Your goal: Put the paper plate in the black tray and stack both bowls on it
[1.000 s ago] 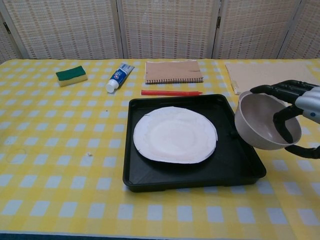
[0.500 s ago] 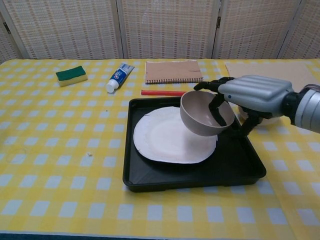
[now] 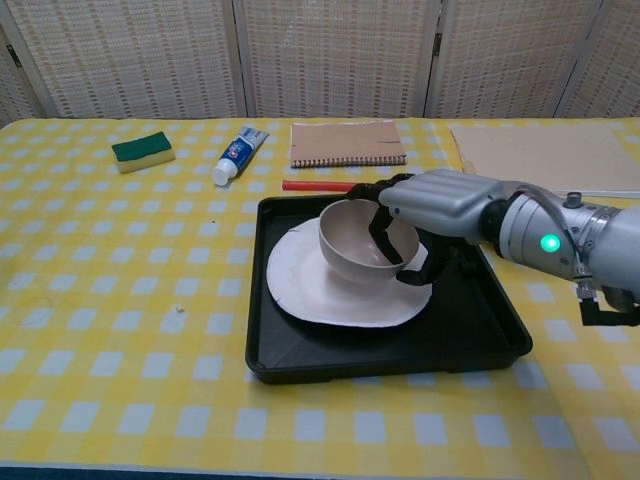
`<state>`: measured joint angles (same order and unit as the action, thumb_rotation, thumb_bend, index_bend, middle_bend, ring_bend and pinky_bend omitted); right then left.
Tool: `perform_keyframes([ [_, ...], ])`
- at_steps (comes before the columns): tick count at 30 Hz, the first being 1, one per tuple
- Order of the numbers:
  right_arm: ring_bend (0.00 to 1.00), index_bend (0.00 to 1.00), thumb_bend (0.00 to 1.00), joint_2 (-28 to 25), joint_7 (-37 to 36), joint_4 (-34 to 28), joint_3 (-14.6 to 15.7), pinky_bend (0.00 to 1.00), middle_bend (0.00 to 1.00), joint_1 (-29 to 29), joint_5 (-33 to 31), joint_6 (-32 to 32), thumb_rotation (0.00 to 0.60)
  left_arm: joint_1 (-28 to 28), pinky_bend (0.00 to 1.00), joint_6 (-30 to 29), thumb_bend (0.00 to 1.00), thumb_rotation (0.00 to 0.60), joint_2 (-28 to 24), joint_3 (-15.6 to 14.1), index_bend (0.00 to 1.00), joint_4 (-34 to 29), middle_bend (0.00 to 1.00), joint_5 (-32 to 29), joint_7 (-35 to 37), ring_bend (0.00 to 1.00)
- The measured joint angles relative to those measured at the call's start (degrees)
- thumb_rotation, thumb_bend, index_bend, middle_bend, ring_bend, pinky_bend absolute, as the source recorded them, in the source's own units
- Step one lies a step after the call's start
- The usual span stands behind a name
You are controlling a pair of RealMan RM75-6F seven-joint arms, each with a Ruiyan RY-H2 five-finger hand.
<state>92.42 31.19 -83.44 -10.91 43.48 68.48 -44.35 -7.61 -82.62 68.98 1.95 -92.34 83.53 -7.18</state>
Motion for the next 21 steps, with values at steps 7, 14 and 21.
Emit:
perform_keyframes([
  [7,0.0,0.26,0.38,-0.45,-0.47,-0.63,1.04,0.0,0.0,0.72,-1.45,-0.38,0.6,0.13,0.0,-0.05,0.19,0.6,-0.19,0.14,0.13,0.04,0.17,-0.09,0.32,0.04],
  [14,0.0,0.22,0.38,-4.71,-1.89,-5.43,2.6,0.0,0.0,-1.74,1.26,-5.98,0.6,0.36,0.0,-0.47,0.19,0.6,-0.2,0.02,0.13,-0.12,0.17,0.37,0.12,0.04],
  [21,0.0,0.22,0.38,-13.95,-6.85,-8.52,5.12,0.0,0.0,-8.69,5.2,-15.51,0.6,0.22,0.0,-0.04,0.19,0.6,0.21,-0.16,0.13,-0.24,0.17,0.52,-0.97,0.04],
])
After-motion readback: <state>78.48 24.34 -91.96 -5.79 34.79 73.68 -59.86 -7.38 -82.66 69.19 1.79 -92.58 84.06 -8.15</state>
